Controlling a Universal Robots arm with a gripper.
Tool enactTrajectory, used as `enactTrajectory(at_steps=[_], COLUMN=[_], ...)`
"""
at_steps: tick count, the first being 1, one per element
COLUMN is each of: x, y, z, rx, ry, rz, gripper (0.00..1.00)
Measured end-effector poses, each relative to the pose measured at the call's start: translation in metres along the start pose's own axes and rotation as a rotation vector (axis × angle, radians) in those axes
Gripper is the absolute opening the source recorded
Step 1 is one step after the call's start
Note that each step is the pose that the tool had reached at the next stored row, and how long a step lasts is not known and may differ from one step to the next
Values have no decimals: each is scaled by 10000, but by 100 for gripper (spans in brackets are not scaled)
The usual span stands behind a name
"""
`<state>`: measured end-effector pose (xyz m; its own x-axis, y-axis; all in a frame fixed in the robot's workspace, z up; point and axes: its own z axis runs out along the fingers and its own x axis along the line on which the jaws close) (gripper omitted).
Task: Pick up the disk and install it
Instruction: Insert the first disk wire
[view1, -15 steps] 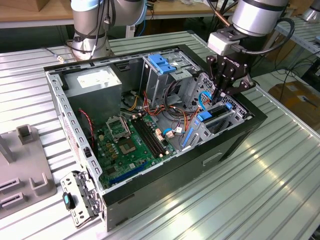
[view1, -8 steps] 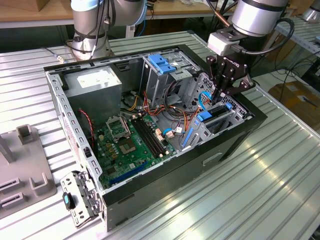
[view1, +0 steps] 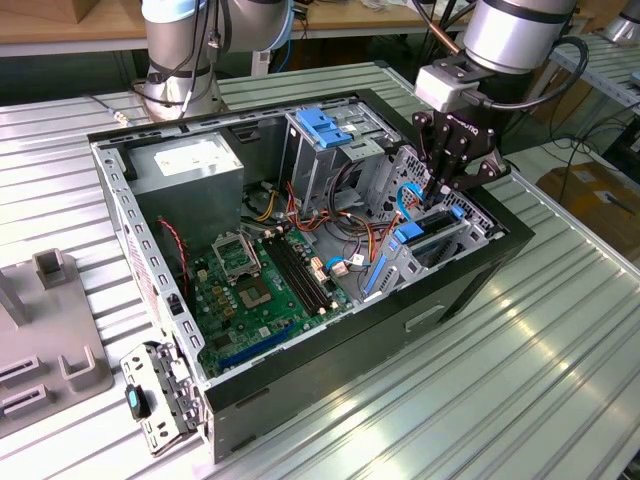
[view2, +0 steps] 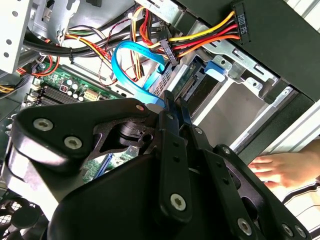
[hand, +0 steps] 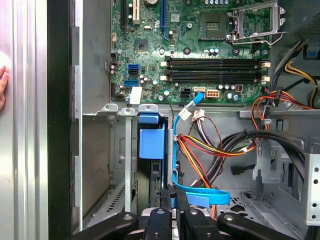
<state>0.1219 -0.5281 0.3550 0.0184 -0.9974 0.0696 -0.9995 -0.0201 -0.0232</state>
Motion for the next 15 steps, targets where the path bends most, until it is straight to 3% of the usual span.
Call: enactTrajectory(at_steps=[15], x=[12], y=[1], z=[24], rx=[0], ry=[0], rz=[0], gripper=[16])
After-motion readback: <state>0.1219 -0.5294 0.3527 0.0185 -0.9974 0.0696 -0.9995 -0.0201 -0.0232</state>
